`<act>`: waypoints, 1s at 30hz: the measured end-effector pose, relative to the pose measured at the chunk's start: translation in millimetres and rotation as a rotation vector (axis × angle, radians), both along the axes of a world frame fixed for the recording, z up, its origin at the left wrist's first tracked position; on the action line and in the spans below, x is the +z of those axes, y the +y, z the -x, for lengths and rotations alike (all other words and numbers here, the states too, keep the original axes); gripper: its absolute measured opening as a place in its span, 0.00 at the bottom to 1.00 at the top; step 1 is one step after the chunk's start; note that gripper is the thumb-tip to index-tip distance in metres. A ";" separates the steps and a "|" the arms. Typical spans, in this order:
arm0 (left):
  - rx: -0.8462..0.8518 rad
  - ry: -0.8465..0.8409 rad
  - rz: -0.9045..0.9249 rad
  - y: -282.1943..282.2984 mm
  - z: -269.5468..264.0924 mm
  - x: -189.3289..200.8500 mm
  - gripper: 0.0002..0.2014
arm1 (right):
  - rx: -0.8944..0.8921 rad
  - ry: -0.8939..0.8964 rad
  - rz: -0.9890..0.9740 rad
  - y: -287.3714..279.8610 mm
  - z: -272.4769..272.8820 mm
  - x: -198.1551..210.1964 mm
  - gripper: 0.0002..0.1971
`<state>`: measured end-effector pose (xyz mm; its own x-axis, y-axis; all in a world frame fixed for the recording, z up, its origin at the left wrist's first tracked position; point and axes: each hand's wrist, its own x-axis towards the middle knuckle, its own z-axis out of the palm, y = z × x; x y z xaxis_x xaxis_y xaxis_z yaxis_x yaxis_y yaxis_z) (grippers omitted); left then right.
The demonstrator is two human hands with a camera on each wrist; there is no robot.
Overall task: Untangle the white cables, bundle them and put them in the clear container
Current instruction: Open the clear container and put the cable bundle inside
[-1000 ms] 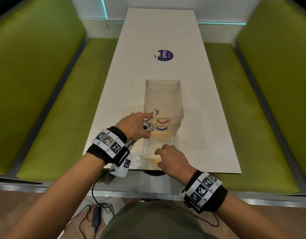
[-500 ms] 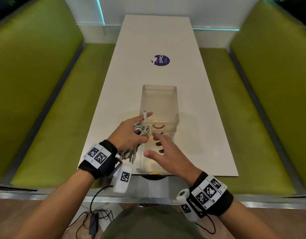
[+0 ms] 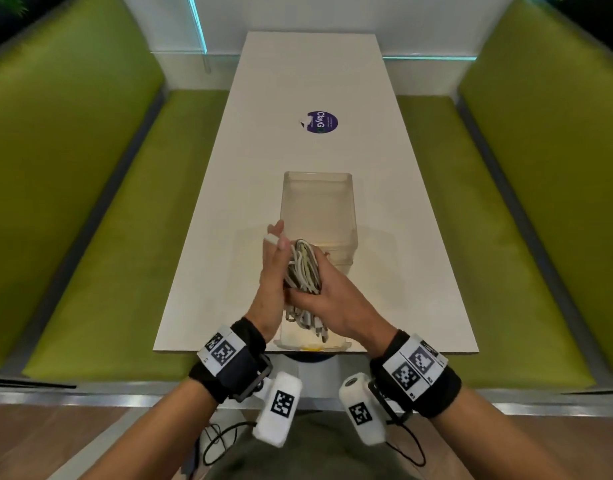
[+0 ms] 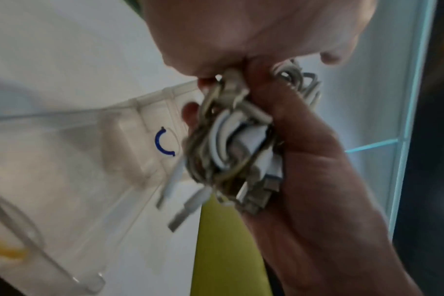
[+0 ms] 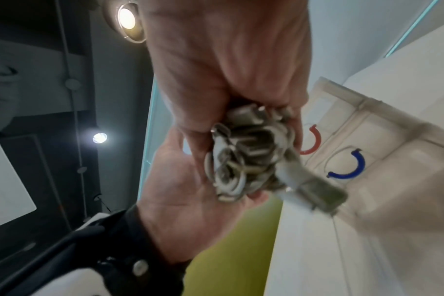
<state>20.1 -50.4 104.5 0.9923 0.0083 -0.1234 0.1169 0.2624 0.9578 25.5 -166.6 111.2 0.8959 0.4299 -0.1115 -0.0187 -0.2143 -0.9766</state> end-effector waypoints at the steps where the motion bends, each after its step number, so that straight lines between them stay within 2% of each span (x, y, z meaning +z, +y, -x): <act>1: -0.037 -0.004 -0.107 2.3 -2.5 -1.5 0.38 | -0.038 -0.023 0.053 -1.6 0.3 -2.7 0.32; 4: -0.055 -0.073 -0.518 15.9 -17.3 -1.8 0.40 | -0.034 -0.026 0.358 -13.0 -7.3 -12.9 0.31; 7: 0.004 -0.140 -0.721 34.5 -46.6 -0.1 0.35 | 0.143 -0.014 0.884 -20.9 -16.2 -26.5 0.28; 9: -0.138 -0.219 -0.941 42.8 -63.2 -5.2 0.30 | 0.232 -0.061 1.119 -16.6 -21.7 -33.6 0.23; 11: -0.317 -0.256 -1.124 44.2 -73.4 -10.8 0.30 | 0.279 -0.111 1.251 -6.6 -26.7 -38.6 0.18; 13: -0.407 -0.230 -1.182 40.3 -78.0 -9.3 0.27 | 0.337 -0.149 1.371 6.0 -29.6 -45.2 0.14; 15: -0.417 -0.215 -1.200 36.1 -79.5 -6.3 0.24 | 0.419 -0.179 1.501 20.2 -31.7 -50.7 0.14; 17: -0.418 -0.225 -1.253 33.4 -78.4 -3.7 0.22 | 0.413 -0.115 1.618 32.4 -34.2 -57.7 0.16; 20: -0.428 -0.256 -1.313 31.8 -75.2 -2.2 0.22 | 0.198 0.076 1.618 46.2 -37.4 -75.1 0.30; 25: -0.410 -0.246 -1.345 30.7 -75.3 -3.1 0.21 | -0.180 0.217 1.279 53.3 -36.6 -98.5 0.43; 27: -0.407 -0.257 -1.350 31.2 -75.4 -3.9 0.21 | -0.240 0.237 1.188 47.3 -33.3 -90.9 0.48; 30: -0.399 -0.258 -1.346 30.8 -76.4 -3.4 0.21 | -0.239 0.268 0.999 33.7 -30.1 -78.5 0.52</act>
<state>96.5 -19.6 101.2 0.9490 -0.3085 -0.0647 -0.2479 -0.8572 0.4514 55.5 -132.9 32.7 0.8391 -0.1499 -0.5229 -0.3550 -0.8793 -0.3175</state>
